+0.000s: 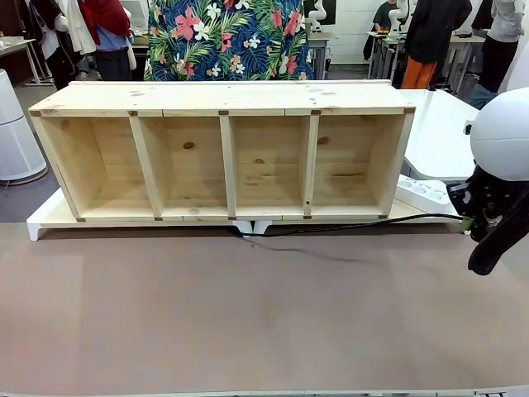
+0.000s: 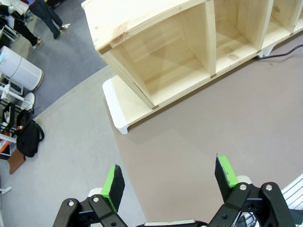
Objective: Perform cable management.
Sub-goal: Pull the grasped Power Cable to the location of the Power Strip.
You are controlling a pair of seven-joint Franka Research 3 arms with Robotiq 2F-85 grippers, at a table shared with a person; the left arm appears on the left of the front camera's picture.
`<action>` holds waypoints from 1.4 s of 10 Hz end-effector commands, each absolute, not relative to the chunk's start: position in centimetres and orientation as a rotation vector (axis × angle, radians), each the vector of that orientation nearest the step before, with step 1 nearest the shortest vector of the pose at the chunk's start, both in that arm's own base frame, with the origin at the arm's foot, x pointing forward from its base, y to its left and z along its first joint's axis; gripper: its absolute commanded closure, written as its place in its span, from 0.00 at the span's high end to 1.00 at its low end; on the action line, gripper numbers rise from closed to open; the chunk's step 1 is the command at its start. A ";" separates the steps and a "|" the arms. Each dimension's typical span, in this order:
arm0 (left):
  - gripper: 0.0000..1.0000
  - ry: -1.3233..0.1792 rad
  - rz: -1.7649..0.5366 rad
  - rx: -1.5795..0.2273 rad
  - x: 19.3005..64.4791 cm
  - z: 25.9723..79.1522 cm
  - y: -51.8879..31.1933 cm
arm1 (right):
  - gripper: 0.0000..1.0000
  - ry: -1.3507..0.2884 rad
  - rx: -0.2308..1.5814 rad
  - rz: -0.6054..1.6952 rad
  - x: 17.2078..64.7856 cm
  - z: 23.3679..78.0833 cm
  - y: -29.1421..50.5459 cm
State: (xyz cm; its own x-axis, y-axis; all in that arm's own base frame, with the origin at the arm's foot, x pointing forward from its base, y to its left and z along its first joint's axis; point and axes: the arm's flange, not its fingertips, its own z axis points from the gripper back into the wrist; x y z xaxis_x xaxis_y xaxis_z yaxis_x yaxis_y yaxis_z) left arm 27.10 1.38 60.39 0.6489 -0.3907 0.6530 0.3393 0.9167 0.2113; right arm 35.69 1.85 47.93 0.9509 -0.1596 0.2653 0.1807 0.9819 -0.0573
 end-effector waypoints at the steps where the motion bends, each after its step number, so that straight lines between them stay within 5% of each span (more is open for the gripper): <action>1: 1.00 -0.763 -0.404 0.066 27.1 60.4 1.3 | 0.16 -0.319 -0.082 -0.138 24.6 36.9 0.3; 4: 1.00 -0.763 -0.404 0.066 27.1 60.4 1.3 | 0.16 -0.314 -0.076 -0.121 25.4 36.9 0.6; 5: 1.00 -0.763 -0.404 0.066 27.1 60.4 1.3 | 0.16 -0.279 -0.079 -0.146 36.1 47.8 2.1; 12: 1.00 -0.763 -0.404 0.066 27.1 60.4 1.3 | 0.16 -0.280 -0.079 -0.140 36.2 47.7 2.2; 14: 1.00 -0.763 -0.404 0.066 27.1 60.4 1.3 | 0.16 -0.406 -0.163 -0.169 38.8 50.4 0.6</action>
